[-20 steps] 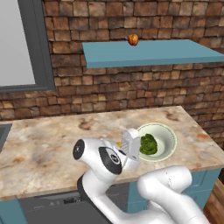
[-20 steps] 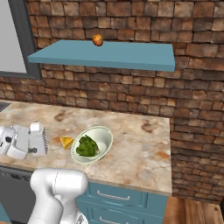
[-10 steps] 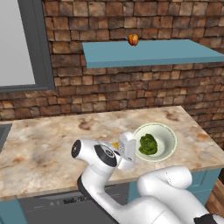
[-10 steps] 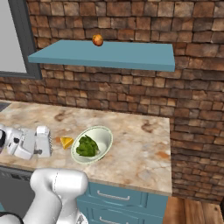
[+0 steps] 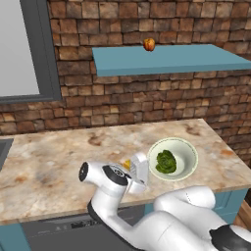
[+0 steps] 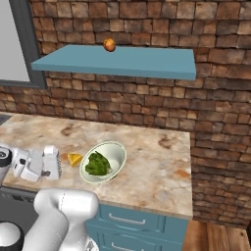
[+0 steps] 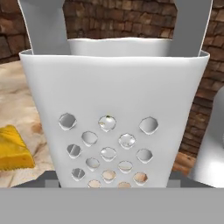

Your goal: Pick the cheese from the fridge and the cheese grater from the cabinet and place them next to the salad bowl.

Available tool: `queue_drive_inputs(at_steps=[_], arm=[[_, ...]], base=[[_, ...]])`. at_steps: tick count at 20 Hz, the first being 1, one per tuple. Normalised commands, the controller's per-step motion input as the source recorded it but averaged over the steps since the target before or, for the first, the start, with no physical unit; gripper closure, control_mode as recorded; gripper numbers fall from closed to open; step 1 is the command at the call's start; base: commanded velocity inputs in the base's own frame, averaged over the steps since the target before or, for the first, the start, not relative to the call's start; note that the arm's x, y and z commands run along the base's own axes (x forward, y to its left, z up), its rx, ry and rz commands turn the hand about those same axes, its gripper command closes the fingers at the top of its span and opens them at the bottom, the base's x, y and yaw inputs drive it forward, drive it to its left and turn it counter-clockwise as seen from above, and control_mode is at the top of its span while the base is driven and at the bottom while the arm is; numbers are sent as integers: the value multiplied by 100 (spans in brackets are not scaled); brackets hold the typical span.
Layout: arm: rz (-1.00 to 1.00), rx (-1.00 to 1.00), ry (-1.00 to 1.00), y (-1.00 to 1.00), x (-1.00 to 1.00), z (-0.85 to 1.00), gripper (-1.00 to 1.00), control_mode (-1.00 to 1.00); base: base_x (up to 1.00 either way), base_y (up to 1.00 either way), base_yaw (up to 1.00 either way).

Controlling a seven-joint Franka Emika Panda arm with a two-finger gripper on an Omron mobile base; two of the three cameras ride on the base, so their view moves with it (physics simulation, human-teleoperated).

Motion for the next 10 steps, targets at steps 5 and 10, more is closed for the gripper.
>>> queue_drive_inputs(at_steps=[5,10], arm=[[0,0,0,0,12,-24,100,-100],[0,0,0,-1,21,-18,100,-100]], base=[[0,0,0],[0,0,0]])
